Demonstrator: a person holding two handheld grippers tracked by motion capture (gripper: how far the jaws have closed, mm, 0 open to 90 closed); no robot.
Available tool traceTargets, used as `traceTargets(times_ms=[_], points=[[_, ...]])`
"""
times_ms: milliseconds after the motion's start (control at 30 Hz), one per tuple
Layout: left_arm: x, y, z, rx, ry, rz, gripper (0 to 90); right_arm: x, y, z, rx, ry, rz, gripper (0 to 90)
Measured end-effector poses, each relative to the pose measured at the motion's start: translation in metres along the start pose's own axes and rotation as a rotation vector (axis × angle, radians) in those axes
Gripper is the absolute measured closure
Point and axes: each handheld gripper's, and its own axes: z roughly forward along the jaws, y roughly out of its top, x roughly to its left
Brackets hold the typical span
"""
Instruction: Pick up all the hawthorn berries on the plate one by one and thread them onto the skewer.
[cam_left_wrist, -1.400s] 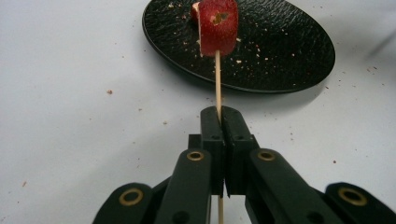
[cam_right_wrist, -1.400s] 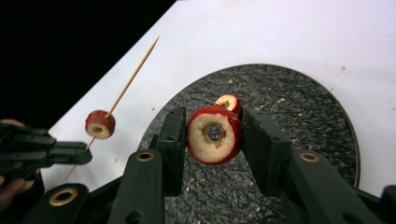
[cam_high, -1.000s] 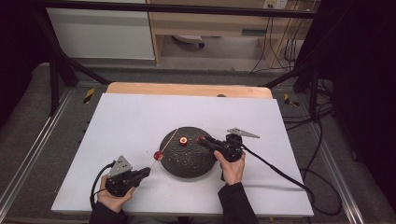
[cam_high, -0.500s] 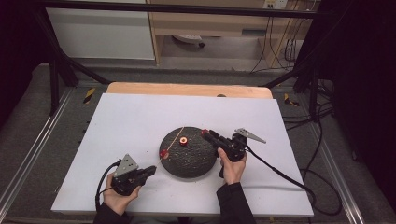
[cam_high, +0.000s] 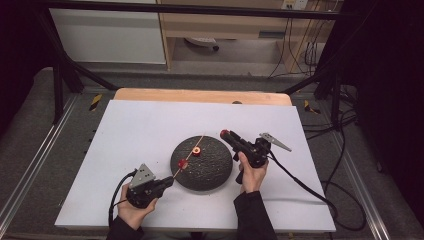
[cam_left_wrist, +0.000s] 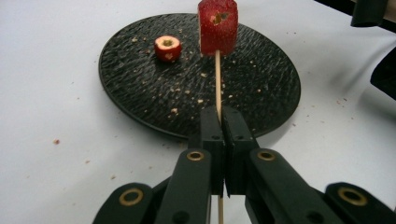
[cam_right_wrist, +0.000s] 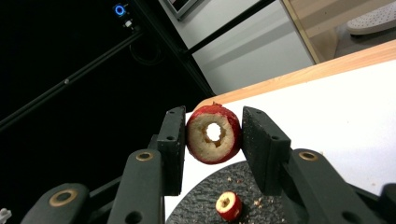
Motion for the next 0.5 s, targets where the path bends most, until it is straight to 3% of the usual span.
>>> traceTargets(times_ms=[500], points=[[-0.02, 0.01, 0.016, -0.013, -0.037, 0.008, 88.2, -0.003, 0.013, 0.0, -0.068, 0.017, 0.036, 61.4]])
